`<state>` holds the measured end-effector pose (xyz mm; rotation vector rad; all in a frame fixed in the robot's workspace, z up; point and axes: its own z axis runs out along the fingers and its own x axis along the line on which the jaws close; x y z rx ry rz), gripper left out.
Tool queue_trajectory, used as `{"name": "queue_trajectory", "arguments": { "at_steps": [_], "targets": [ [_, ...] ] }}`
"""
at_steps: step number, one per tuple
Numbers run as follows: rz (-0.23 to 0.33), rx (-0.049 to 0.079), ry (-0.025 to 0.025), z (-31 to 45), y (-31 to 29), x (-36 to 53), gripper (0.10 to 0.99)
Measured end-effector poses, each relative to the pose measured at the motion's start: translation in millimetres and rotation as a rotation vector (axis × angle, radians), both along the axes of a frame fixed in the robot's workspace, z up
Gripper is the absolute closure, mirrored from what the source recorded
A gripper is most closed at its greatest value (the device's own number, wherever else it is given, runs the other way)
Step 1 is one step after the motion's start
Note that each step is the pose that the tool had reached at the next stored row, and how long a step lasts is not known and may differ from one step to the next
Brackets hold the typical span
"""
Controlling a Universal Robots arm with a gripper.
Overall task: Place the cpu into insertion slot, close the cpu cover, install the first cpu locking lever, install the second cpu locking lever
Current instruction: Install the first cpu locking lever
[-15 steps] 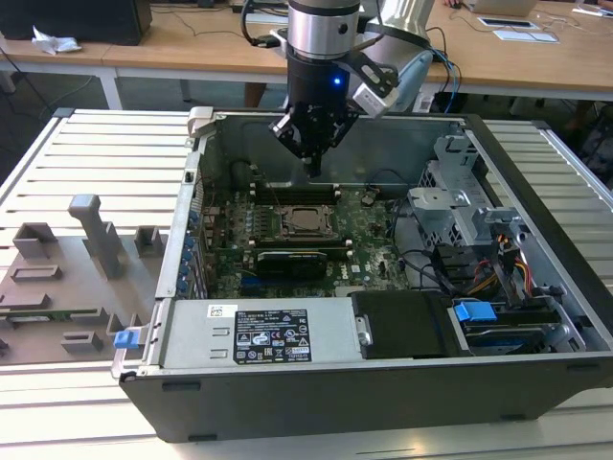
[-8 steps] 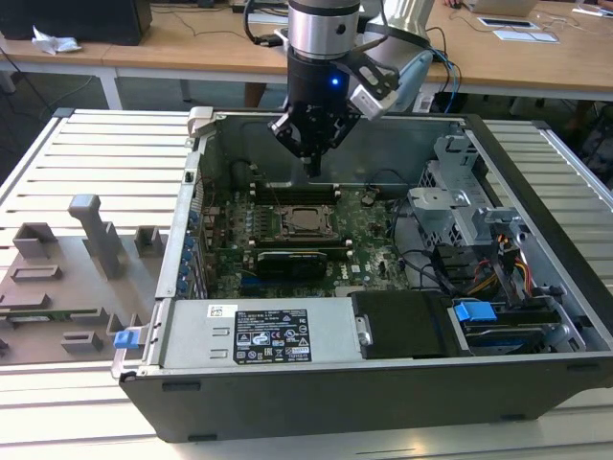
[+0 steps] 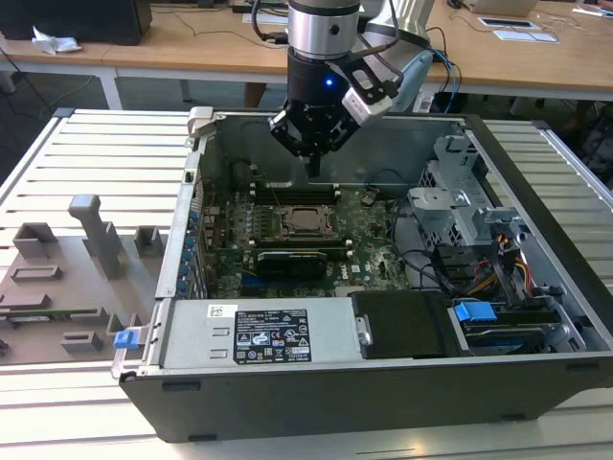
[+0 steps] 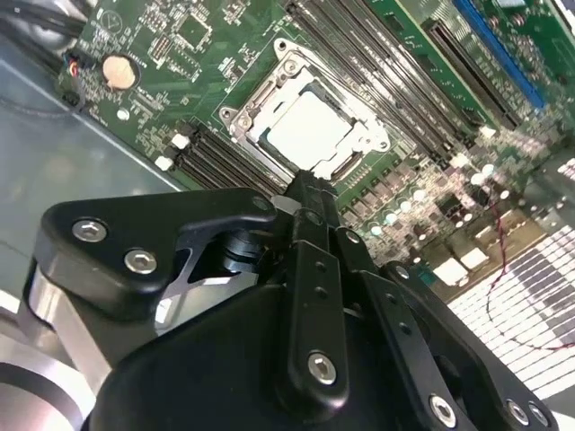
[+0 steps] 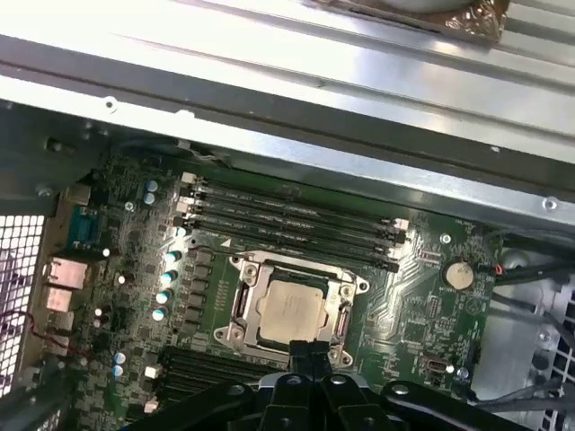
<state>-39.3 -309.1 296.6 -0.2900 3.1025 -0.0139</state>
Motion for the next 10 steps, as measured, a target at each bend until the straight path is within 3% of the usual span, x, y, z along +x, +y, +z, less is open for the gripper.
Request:
{"name": "queue_trajectory", "arguments": {
  "at_steps": [10],
  "targets": [
    [-0.138,0.0,0.0,-0.1,0.0,0.0,0.98]
  ]
}}
